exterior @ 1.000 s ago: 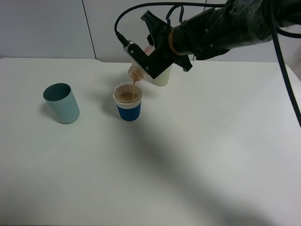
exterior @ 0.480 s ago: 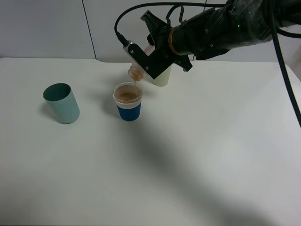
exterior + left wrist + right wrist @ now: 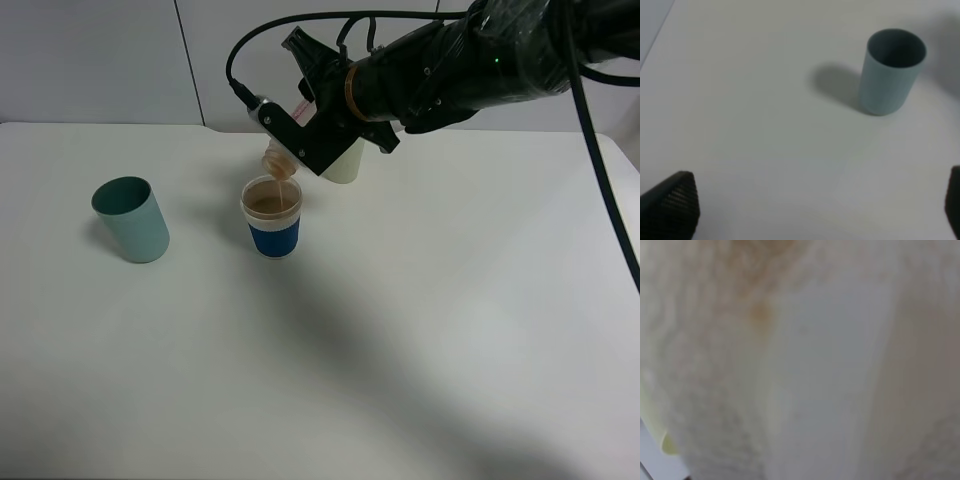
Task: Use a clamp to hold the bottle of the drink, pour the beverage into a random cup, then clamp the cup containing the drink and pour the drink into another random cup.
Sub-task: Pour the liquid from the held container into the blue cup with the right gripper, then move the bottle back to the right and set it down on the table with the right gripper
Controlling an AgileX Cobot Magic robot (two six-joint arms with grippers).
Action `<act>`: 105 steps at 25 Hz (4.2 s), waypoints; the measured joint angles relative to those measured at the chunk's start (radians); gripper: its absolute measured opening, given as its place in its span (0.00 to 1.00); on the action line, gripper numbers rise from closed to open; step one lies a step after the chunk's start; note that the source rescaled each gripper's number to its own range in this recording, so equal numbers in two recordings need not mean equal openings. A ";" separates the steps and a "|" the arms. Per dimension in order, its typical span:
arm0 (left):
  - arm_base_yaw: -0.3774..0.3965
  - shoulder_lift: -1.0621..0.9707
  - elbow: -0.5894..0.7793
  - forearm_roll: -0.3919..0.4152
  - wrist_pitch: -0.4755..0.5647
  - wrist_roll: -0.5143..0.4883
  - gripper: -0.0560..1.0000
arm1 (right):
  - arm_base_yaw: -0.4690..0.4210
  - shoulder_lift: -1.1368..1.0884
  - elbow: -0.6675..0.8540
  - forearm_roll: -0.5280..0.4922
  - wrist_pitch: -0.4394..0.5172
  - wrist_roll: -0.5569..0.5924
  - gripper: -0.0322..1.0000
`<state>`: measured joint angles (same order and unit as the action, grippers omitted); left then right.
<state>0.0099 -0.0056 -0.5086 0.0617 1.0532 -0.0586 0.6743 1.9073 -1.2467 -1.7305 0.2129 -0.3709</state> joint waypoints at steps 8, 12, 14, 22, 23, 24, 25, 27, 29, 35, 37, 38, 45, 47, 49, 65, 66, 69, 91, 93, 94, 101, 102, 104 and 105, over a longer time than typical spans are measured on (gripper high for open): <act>0.000 0.000 0.000 0.000 0.000 0.000 1.00 | 0.003 0.000 0.000 0.000 0.027 -0.012 0.03; 0.000 0.000 0.000 0.000 0.000 0.000 1.00 | 0.003 0.000 0.000 0.000 0.036 -0.058 0.03; 0.000 0.000 0.000 0.000 0.000 0.000 1.00 | 0.003 0.000 0.000 0.000 0.036 -0.090 0.03; 0.000 0.000 0.000 0.000 0.000 0.000 1.00 | 0.003 0.000 0.000 0.000 0.041 -0.106 0.03; 0.000 0.000 0.000 0.000 0.000 0.000 1.00 | 0.003 0.000 0.000 0.000 0.043 -0.100 0.03; 0.000 0.000 0.000 0.000 0.000 0.000 1.00 | 0.003 0.000 0.000 0.000 0.043 -0.100 0.03; 0.000 0.000 0.000 0.000 0.000 0.000 1.00 | 0.003 0.000 0.000 0.000 0.045 -0.087 0.03; 0.000 0.000 0.000 0.000 0.000 0.000 1.00 | 0.003 0.000 0.000 0.000 0.053 -0.039 0.03; 0.000 0.000 0.000 0.000 0.000 0.000 1.00 | 0.003 0.000 0.000 0.000 0.065 0.015 0.03; 0.000 0.000 0.000 0.000 0.000 0.000 1.00 | 0.003 0.000 0.000 0.000 0.069 0.261 0.03; 0.000 0.000 0.000 0.000 0.000 0.000 1.00 | 0.003 0.000 0.000 0.000 0.069 0.329 0.03; 0.000 0.000 0.000 0.000 0.000 0.000 1.00 | 0.003 0.000 0.000 0.000 0.069 0.371 0.03; 0.000 0.000 0.000 0.000 0.000 0.000 1.00 | 0.003 0.000 0.000 0.000 0.069 0.679 0.03; 0.000 0.000 0.000 0.000 0.000 0.000 1.00 | 0.003 0.000 0.000 0.000 0.069 0.790 0.03; 0.000 0.000 0.000 0.000 0.000 0.000 1.00 | 0.003 0.000 0.000 0.000 0.071 0.889 0.03; 0.000 0.000 0.000 0.000 0.000 0.000 1.00 | -0.013 -0.094 0.000 0.275 0.123 1.218 0.03; 0.000 0.000 0.000 0.000 0.000 0.000 1.00 | -0.020 -0.103 0.000 0.312 0.123 1.219 0.03; 0.000 0.000 0.000 0.000 0.000 0.000 1.00 | -0.051 -0.135 0.000 0.431 0.124 1.220 0.03; 0.000 0.000 0.000 0.000 0.000 0.000 1.00 | -0.254 -0.350 0.286 0.614 -0.008 1.248 0.03; 0.000 0.000 0.000 0.000 0.000 0.000 1.00 | -0.268 -0.361 0.306 0.614 -0.013 1.251 0.03; 0.000 0.000 0.000 0.000 0.000 0.000 1.00 | -0.277 -0.369 0.321 0.614 -0.016 1.253 0.03; 0.000 0.000 0.000 0.000 0.000 0.000 1.00 | -0.341 -0.390 0.422 0.678 -0.074 1.218 0.03; 0.000 0.000 0.000 0.000 0.000 0.000 1.00 | -0.351 -0.391 0.439 0.712 -0.092 1.184 0.03; 0.000 0.000 0.000 0.000 0.000 0.000 1.00 | -0.368 -0.391 0.469 0.801 -0.141 1.084 0.03; 0.000 0.000 0.000 0.000 0.000 0.000 1.00 | -0.380 -0.391 0.480 0.854 -0.164 1.025 0.03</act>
<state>0.0099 -0.0056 -0.5086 0.0617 1.0534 -0.0586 0.2946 1.5159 -0.7670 -0.8766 0.0493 0.6537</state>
